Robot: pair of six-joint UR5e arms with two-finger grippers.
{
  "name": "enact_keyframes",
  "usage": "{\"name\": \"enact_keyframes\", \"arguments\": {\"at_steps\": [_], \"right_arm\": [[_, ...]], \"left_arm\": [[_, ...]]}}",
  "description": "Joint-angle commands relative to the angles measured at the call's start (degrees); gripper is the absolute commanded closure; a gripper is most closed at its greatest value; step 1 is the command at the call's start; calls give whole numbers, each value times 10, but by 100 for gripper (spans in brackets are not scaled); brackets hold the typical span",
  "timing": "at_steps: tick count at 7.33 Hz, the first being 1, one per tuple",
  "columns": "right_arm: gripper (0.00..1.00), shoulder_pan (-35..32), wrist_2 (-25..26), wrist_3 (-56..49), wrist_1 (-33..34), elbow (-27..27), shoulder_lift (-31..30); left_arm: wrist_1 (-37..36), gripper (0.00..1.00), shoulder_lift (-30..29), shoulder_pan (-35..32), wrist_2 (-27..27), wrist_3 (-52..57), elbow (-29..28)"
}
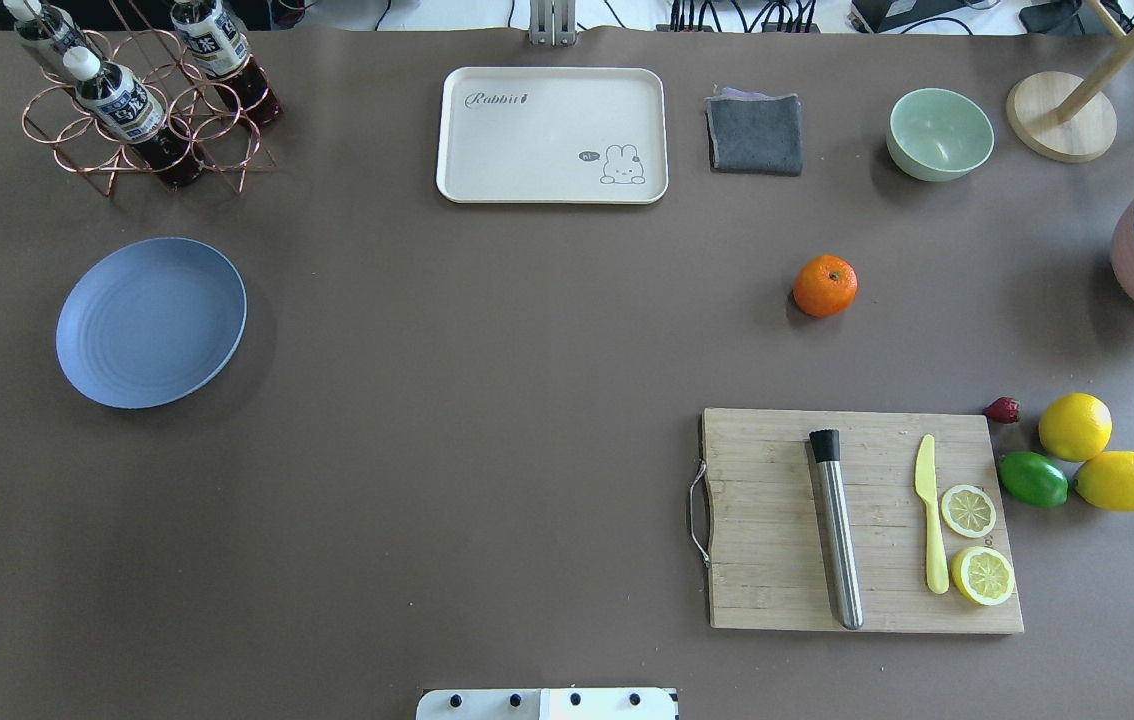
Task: Pick orange to plate
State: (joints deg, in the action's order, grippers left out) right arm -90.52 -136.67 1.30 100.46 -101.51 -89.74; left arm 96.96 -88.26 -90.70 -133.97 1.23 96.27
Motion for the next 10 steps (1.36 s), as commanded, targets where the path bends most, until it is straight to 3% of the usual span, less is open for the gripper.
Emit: {"name": "enact_keyframes", "arguments": {"at_steps": [1, 10], "right_arm": [[0, 0, 0, 0, 0, -2, 0], [0, 0, 0, 0, 0, -2, -1]], "left_arm": [[1, 2, -1, 0, 0, 0, -3], [19, 2, 5, 1, -5, 2, -3]]}}
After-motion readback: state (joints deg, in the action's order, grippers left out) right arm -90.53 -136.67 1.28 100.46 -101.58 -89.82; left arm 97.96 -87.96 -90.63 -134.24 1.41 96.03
